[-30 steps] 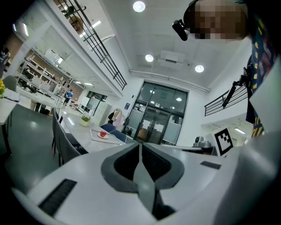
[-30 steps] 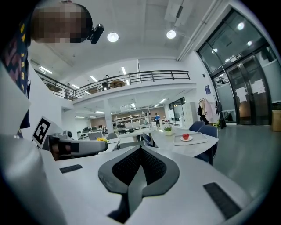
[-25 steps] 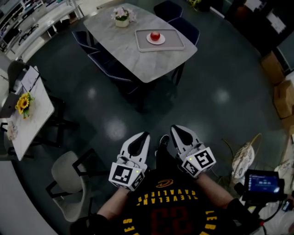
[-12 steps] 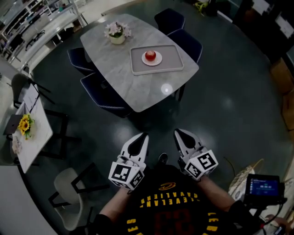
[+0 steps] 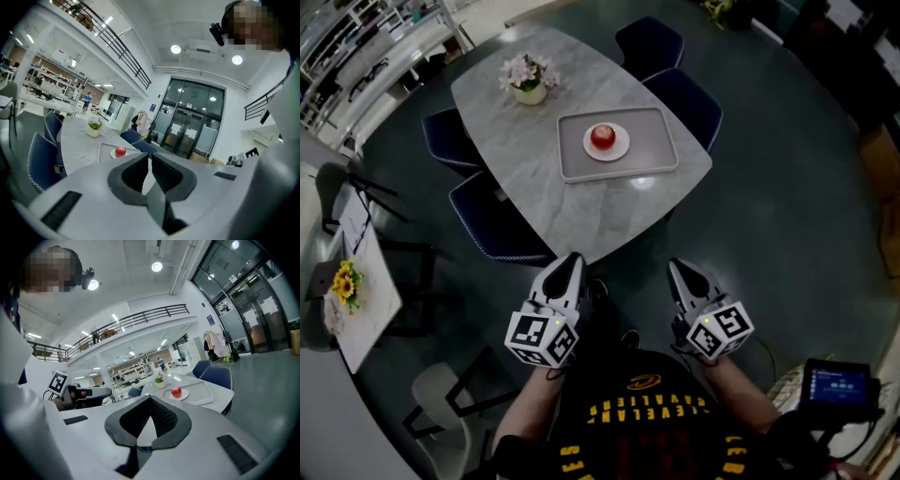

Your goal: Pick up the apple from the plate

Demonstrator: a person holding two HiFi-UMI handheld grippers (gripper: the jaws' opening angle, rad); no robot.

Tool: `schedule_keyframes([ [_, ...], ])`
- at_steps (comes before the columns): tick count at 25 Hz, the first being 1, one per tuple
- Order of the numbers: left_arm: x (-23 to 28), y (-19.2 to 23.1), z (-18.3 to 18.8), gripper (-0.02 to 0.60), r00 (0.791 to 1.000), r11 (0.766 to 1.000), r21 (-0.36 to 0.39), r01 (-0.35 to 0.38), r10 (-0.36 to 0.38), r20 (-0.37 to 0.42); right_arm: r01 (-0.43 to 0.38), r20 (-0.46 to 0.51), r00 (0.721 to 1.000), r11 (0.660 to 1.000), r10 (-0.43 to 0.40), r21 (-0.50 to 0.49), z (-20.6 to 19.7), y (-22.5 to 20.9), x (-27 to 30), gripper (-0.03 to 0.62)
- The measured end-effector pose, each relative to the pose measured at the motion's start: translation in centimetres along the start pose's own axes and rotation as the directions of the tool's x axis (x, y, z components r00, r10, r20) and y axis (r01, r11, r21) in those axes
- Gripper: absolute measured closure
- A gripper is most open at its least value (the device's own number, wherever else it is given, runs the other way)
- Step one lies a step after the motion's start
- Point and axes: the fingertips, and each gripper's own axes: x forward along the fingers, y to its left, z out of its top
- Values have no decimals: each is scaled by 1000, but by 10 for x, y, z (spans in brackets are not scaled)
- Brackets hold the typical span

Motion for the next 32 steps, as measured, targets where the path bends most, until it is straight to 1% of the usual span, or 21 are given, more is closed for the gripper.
schedule_keyframes([
  [5,60,59,13,557,999,999,-54,6,-9,-49,49,-16,999,998,-48,38,13,-35,59,588],
  [7,84,79,14,555,997,998,-59,9,-13,-74,65,-20,998,996,-64,63,15,-52,83,588],
  [9,105,100,9,495,994,999,-53,3,-8,-105,99,-19,995,991,-97,90,13,-71,105,586],
  [10,115,110,8,478,993,999,-51,-1,-5,-119,119,-18,993,988,-117,98,13,-79,116,585],
  [11,124,119,8,463,992,999,-49,-5,-1,-130,137,-17,991,985,-136,101,15,-87,125,568],
  [12,132,127,9,451,990,999,-51,-8,1,-138,153,-15,988,983,-152,101,18,-95,134,512],
  [13,139,134,11,443,989,998,-56,-9,1,-146,165,-14,986,981,-164,99,22,-101,143,496],
  [17,172,154,9,443,980,993,-117,8,-31,-199,168,-29,986,982,-166,91,34,-123,173,496],
  [19,189,164,2,443,972,989,-147,0,-34,-231,171,-48,985,982,-167,80,34,-137,188,496],
  [23,223,187,-11,443,960,977,-203,-58,-2,-281,161,-106,983,982,-150,103,24,-165,222,496],
  [26,251,205,-24,443,949,964,-241,-112,32,-314,158,-182,974,978,-132,135,5,-189,251,496],
  [29,279,222,-40,443,930,951,-255,-175,75,-360,155,-265,958,973,-106,169,-15,-214,280,496],
  [32,304,235,-59,443,905,936,-265,-231,107,-411,135,-328,942,974,-70,180,-25,-233,308,496],
])
